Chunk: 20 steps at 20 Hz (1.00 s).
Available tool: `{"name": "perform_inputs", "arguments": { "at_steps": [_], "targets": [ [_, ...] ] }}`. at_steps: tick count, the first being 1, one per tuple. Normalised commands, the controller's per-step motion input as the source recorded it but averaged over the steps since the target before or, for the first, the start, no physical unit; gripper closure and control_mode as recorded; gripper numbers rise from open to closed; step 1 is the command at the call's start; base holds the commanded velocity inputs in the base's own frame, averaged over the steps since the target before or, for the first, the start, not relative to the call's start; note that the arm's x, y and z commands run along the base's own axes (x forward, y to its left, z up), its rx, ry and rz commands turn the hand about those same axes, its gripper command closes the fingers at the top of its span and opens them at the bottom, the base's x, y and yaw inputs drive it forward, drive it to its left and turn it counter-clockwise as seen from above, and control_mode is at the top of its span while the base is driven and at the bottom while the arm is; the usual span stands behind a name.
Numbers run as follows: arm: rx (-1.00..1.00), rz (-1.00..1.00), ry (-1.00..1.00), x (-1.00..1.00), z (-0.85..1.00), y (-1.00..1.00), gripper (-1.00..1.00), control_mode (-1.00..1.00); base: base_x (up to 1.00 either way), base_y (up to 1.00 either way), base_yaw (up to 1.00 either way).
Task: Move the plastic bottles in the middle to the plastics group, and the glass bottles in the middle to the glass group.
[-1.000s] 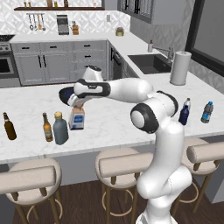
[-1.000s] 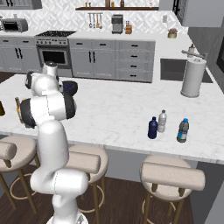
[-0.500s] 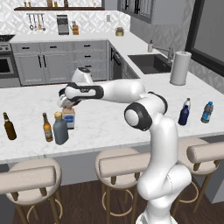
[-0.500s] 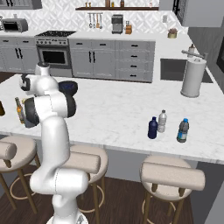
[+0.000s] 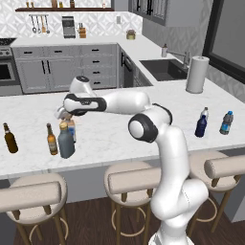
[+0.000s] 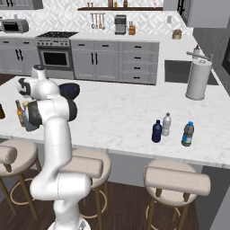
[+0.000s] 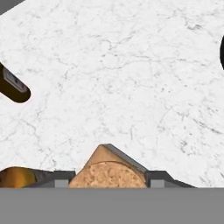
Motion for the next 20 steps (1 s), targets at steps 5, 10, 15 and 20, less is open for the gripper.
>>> {"name": "perform_inputs", "arguments": {
  "at_steps": [5, 10, 15, 20],
  "targets": [
    [0.0, 0.0, 0.0, 0.14, -0.25, 0.24, 1.0, -1.0, 0.0, 0.0, 0.0],
    [0.0, 0.0, 0.0, 0.0, -0.24, 0.04, -1.0, -1.0, 0.0, 0.0, 0.0],
    [0.0, 0.0, 0.0, -0.01, -0.08, -0.06, -1.0, -1.0, 0.0, 0.0, 0.0],
    [0.0, 0.0, -0.02, -0.05, 0.05, -0.13, -1.0, -1.0, 0.0, 0.0, 0.0]
  ]
}}
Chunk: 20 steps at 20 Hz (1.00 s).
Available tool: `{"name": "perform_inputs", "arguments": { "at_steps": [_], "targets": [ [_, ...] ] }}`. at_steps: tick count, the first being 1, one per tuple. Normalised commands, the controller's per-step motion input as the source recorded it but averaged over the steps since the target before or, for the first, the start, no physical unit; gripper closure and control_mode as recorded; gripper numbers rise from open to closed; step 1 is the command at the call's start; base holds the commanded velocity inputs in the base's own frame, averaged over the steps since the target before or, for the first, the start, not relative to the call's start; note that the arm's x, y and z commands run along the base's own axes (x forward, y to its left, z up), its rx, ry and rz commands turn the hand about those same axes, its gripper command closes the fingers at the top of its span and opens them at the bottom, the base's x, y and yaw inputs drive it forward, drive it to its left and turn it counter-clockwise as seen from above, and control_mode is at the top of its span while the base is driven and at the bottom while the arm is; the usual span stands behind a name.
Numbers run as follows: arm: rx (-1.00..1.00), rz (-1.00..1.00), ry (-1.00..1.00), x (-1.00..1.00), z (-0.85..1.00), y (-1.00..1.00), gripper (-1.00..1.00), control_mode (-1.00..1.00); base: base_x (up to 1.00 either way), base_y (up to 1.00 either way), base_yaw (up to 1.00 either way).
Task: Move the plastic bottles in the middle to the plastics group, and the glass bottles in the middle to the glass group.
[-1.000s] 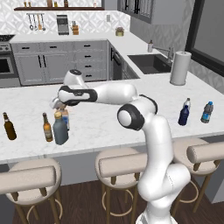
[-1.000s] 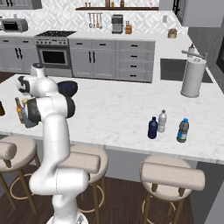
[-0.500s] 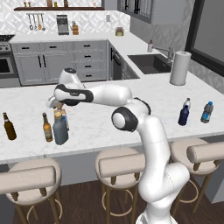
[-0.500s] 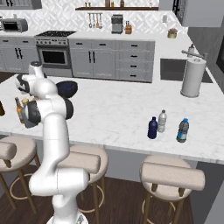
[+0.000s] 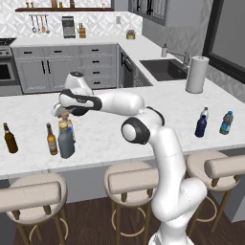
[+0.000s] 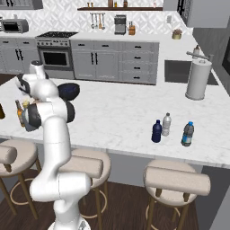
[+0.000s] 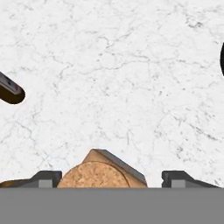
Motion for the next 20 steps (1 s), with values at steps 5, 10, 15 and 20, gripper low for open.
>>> {"name": "perform_inputs", "arguments": {
  "at_steps": [5, 10, 15, 20],
  "targets": [
    [0.0, 0.0, -0.02, -0.09, 0.28, -0.1, -1.0, -1.0, 0.0, 0.0, 0.0],
    [0.0, -0.05, -0.02, -0.26, 0.48, -0.4, -1.0, -1.0, 0.0, 0.0, 0.0],
    [0.0, -0.1, -0.14, -0.59, 0.29, -0.71, -1.0, -1.0, 0.0, 0.0, 0.0],
    [0.0, -0.08, -0.11, -0.62, 0.03, -0.94, -1.0, -1.0, 0.0, 0.0, 0.0]
  ]
}}
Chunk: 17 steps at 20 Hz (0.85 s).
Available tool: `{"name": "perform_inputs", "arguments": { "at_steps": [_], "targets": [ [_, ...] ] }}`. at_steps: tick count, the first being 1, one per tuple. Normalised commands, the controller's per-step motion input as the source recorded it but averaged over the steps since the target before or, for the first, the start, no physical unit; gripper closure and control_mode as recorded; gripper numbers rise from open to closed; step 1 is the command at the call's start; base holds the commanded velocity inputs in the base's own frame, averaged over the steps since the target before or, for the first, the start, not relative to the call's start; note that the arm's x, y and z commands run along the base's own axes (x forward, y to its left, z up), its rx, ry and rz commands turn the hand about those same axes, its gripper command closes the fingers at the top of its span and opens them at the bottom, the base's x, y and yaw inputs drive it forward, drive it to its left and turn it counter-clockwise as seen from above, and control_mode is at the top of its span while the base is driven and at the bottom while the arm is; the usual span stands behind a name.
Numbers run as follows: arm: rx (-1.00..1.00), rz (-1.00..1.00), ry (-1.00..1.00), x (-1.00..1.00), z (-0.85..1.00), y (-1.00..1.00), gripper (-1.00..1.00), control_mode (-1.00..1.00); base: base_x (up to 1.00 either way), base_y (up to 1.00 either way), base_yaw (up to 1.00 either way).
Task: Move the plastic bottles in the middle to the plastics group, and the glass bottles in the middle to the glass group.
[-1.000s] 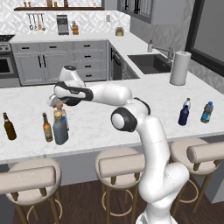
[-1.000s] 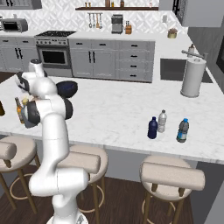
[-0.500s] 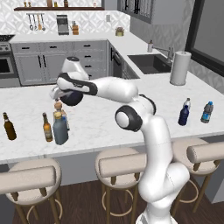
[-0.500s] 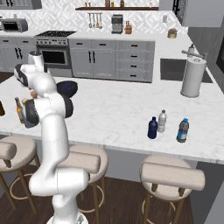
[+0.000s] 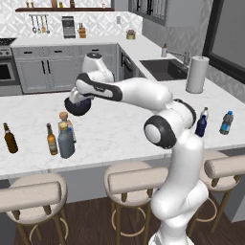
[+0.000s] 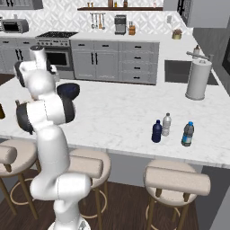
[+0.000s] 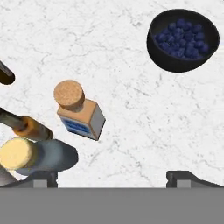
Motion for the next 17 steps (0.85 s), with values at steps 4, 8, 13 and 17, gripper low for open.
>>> {"name": "perform_inputs", "arguments": {
  "at_steps": [4, 8, 13, 17],
  "targets": [
    [0.0, -0.03, -0.21, -0.65, 0.0, -0.97, -1.0, -1.0, 0.0, 0.0, 0.0],
    [0.0, -0.07, -0.22, -0.74, -0.02, -0.84, -1.0, -1.0, 0.0, 0.0, 0.0],
    [0.0, -0.1, -0.15, -0.85, 0.01, -0.73, -1.0, -1.0, 0.0, 0.0, 0.0],
    [0.0, -0.23, -0.03, -0.97, 0.0, -0.5, -1.0, -1.0, 0.0, 0.0, 0.0]
  ]
}}
